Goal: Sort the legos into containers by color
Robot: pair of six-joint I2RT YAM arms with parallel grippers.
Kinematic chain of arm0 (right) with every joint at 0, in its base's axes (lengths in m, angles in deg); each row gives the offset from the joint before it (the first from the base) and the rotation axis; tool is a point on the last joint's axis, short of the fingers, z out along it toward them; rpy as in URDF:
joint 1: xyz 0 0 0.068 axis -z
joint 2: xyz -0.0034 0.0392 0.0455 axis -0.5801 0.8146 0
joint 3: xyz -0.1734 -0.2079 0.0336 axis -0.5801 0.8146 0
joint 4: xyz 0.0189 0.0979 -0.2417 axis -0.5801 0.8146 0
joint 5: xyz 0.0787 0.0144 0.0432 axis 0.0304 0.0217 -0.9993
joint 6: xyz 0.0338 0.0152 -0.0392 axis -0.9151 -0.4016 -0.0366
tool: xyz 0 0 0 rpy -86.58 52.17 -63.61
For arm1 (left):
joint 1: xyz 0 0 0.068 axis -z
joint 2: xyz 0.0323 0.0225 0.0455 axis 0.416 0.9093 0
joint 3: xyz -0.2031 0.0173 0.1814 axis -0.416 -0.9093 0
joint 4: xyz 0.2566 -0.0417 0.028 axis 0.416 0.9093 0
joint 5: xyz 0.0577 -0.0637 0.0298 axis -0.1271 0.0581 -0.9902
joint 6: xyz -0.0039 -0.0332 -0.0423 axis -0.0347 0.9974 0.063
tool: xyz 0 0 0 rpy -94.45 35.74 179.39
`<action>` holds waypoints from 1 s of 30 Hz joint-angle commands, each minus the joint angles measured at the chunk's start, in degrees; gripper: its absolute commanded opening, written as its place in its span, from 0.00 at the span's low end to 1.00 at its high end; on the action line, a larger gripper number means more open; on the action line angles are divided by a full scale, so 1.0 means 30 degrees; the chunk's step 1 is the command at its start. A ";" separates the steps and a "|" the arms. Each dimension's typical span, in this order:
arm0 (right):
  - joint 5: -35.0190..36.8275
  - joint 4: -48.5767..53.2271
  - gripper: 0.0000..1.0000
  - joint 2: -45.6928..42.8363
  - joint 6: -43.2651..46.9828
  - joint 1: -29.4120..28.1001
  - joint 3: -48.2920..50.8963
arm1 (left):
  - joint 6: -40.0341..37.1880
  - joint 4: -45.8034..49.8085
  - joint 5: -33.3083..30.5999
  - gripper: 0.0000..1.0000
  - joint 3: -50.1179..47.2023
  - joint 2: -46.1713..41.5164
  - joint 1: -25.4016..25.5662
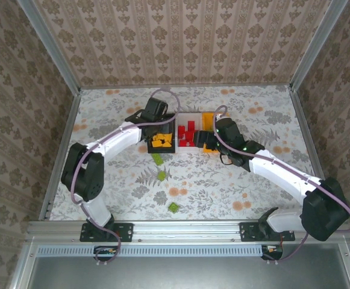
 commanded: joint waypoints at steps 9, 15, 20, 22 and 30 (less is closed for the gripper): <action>0.0036 -0.0196 0.92 -0.0556 -0.0354 0.0210 0.0944 | 0.0849 0.1806 0.1367 0.88 -0.5872 -0.6429 0.2646; -0.0246 -0.0420 0.92 -0.0160 -0.0413 0.0211 0.1004 | 0.1043 0.2793 0.2087 0.87 -0.8891 -0.6916 0.3988; -0.0236 -0.0301 0.92 -0.0121 -0.0419 0.0211 0.0794 | 0.1225 0.1533 0.1862 0.74 -0.9838 -0.5342 0.4479; -0.0177 -0.0212 0.92 -0.0249 -0.0397 0.0226 0.0799 | 0.1257 0.1190 0.1481 0.71 -0.9769 -0.4747 0.4689; -0.0088 0.0078 0.92 -0.0728 -0.0411 0.0299 0.0752 | 0.1094 0.0734 0.1304 0.50 -0.9618 -0.3018 0.4683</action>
